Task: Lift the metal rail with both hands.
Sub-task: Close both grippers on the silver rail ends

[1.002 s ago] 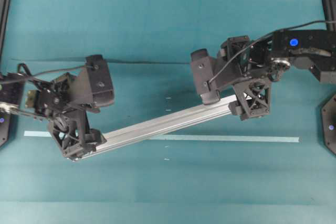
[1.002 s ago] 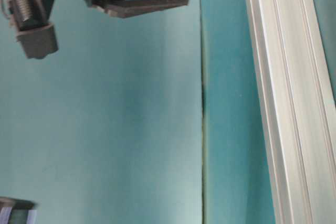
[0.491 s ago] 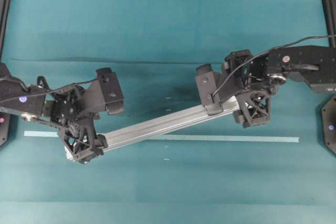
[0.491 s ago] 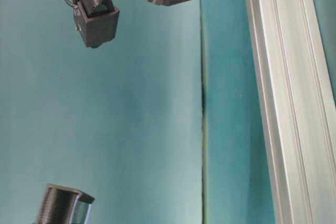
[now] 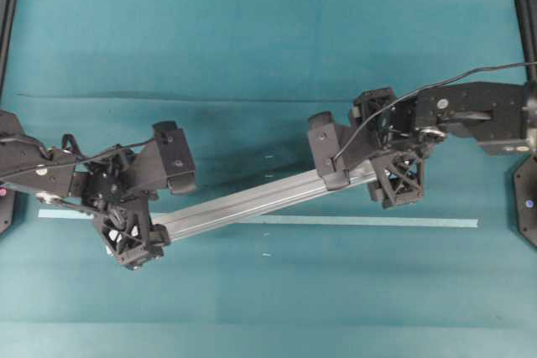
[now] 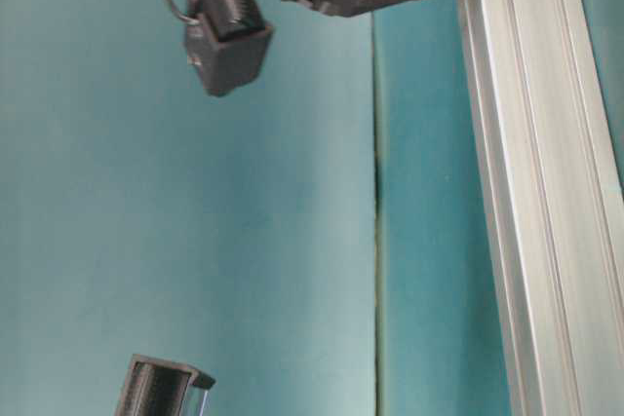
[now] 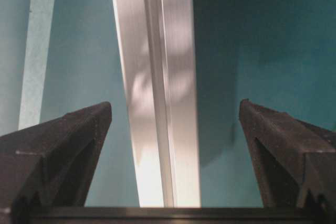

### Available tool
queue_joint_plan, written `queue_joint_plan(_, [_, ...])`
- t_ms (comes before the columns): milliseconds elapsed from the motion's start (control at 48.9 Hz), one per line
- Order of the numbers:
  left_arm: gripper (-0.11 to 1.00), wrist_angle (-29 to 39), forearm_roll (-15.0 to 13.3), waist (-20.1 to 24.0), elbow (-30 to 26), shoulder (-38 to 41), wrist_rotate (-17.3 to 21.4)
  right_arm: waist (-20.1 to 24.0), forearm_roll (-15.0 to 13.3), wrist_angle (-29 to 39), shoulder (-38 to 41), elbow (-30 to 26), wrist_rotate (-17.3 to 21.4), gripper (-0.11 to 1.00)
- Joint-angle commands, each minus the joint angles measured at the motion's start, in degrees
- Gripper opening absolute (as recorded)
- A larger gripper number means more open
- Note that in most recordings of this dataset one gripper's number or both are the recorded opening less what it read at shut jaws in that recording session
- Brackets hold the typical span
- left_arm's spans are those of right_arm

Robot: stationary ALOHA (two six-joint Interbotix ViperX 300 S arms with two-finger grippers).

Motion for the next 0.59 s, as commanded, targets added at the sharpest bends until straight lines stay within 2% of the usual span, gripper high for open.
queue_joint_plan(0, [0.98, -1.4, 0.1, -0.4, -0.2, 0.6, 0.2, 0.2, -0.1, -0.7, 0.7, -0.2, 0.1, 0.98])
queue_joint_plan(572, [0.98, -5.0, 0.1, -1.5, 1.5, 3.3, 0.1, 0.1, -0.1, -4.6, 2.5, 1.8, 0.2, 0.98])
